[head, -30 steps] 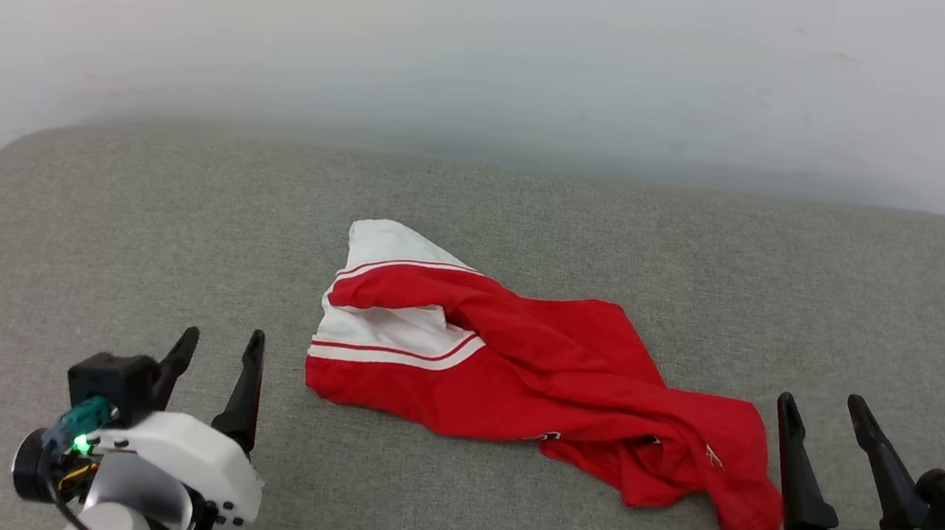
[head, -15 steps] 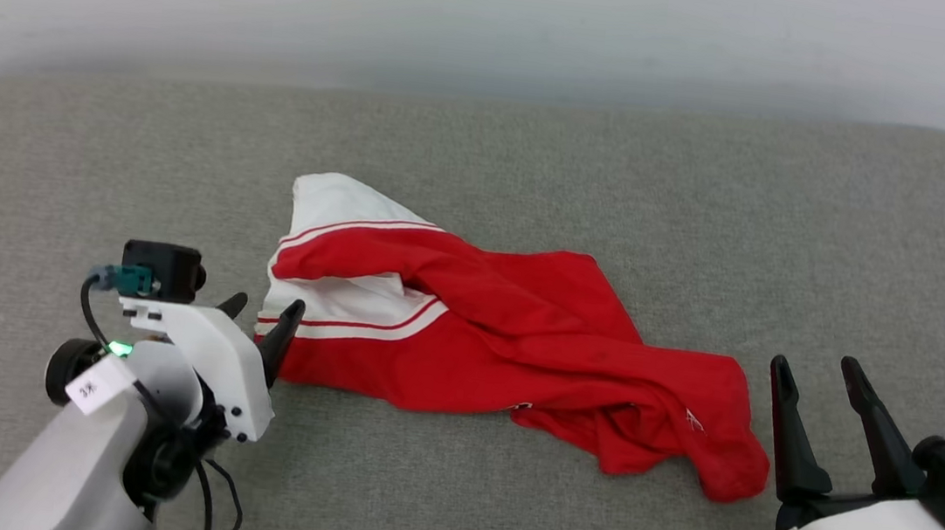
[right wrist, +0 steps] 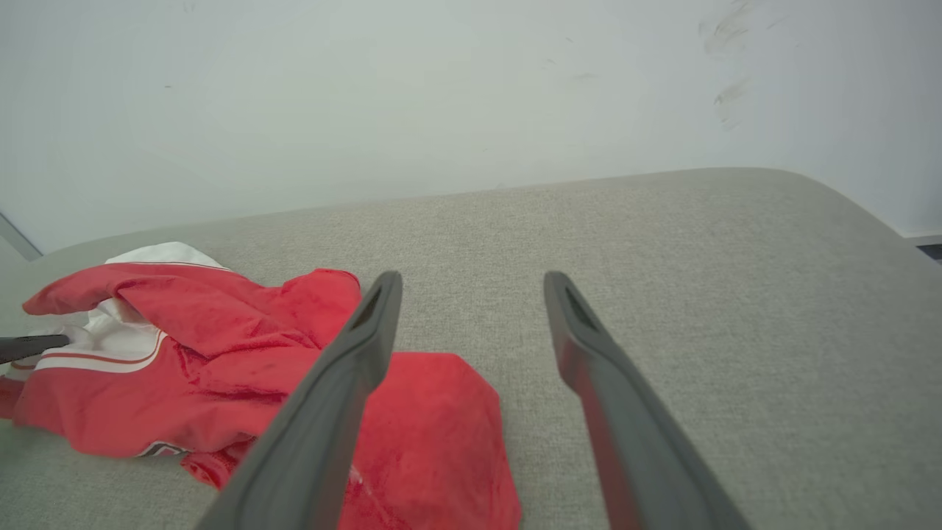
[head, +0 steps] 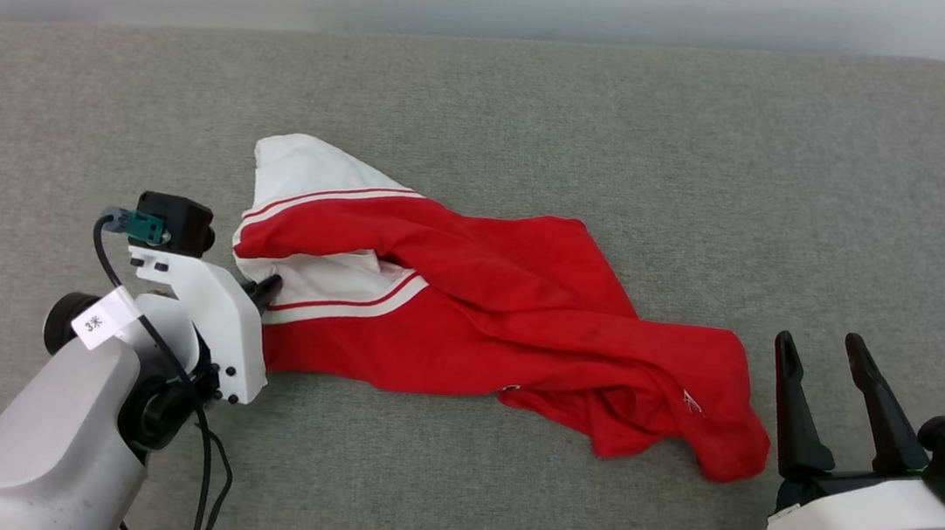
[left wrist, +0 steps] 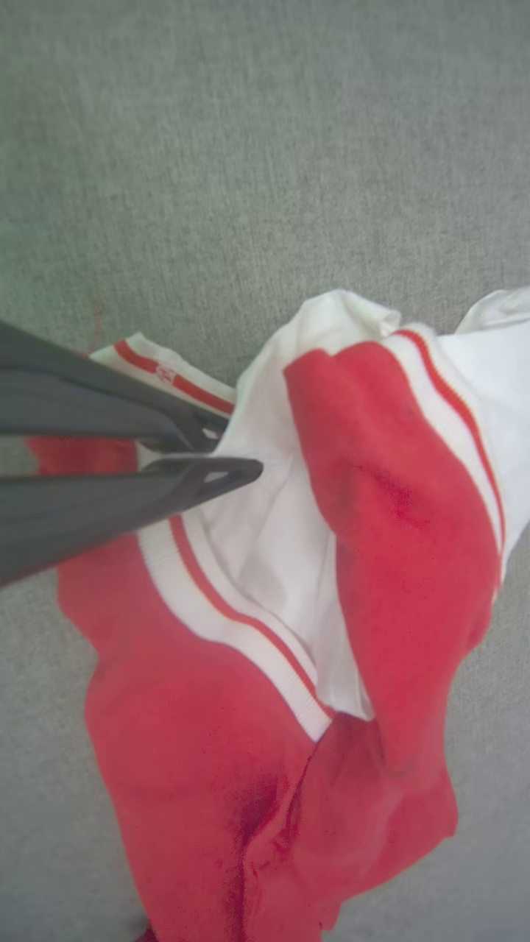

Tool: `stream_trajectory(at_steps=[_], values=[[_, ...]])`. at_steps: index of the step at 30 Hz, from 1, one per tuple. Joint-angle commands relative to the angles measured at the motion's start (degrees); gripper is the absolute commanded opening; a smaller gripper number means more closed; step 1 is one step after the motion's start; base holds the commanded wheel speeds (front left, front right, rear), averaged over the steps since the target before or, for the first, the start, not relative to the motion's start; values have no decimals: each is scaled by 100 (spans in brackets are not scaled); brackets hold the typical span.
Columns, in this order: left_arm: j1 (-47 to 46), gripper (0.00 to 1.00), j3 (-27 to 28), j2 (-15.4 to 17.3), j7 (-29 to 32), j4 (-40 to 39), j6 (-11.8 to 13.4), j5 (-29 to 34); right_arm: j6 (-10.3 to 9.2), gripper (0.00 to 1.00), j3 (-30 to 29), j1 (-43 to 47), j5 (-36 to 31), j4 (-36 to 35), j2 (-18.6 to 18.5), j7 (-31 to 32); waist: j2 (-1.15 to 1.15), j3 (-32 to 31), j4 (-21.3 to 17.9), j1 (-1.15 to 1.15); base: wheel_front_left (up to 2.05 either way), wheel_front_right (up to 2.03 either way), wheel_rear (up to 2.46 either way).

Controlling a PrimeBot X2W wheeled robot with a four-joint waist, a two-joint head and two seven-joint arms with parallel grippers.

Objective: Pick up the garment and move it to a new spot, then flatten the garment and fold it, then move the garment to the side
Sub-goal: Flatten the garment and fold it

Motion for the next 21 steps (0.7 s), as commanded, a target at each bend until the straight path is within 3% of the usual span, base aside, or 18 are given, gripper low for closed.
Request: stream_trajectory(at_steps=[1, 10, 16, 21], values=[[-77, 0, 6, 28, -124, -62, 34, 84, -4, 100, -31, -85, 57, 49, 11, -43, 0, -34, 51, -1, 0, 0, 0], [500, 0, 167, 312, -573, -802, 404, 267, -4, 100, -42, 62, 67, 172, 11, -21, 0, -409, 348, -1, 0, 0, 0], [1610, 0, 328, 536, -698, -1582, 853, 177, -4, 100, -97, 236, 8, 128, 11, 65, 0, -668, 547, -1, 0, 0, 0], [2501, 0, 441, 500, -719, -1885, 1167, -68, -4, 100, -113, 325, 19, 110, 11, 152, 0, -863, 665, -1, 0, 0, 0]])
